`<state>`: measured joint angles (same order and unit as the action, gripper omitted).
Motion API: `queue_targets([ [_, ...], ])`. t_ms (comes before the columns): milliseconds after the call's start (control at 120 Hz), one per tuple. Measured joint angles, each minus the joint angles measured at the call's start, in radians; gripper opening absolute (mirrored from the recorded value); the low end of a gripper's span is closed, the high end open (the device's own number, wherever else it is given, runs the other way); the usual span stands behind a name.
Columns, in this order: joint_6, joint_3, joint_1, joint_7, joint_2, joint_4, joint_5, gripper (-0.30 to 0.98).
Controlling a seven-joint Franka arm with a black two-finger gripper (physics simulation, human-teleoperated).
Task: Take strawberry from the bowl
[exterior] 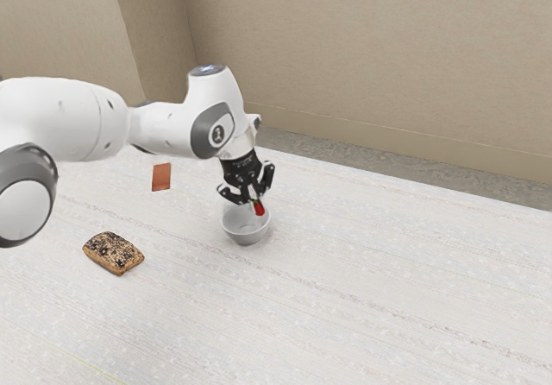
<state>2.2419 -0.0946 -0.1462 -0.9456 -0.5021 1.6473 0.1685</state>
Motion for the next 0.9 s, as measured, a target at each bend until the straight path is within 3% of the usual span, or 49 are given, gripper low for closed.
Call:
queue_targets([
  [167,-0.002,-0.002,-0.156,-0.014,0.053,0.023,-0.003,-0.11],
  [292,0.000,-0.003,-0.263,-0.028,0.013,0.023,-0.004,-0.11],
  [450,0.005,-0.002,-0.303,-0.043,-0.034,0.019,-0.004,-0.10],
  [517,0.008,-0.003,-0.305,-0.049,-0.038,0.019,0.000,-0.01],
  [750,0.011,-0.003,-0.296,-0.054,0.006,0.022,0.018,0.43],
  [808,-0.044,-0.002,-0.224,-0.052,0.130,0.023,-0.013,0.49],
  [900,-0.186,-0.003,-0.026,0.033,0.338,0.017,-0.075,0.56],
])
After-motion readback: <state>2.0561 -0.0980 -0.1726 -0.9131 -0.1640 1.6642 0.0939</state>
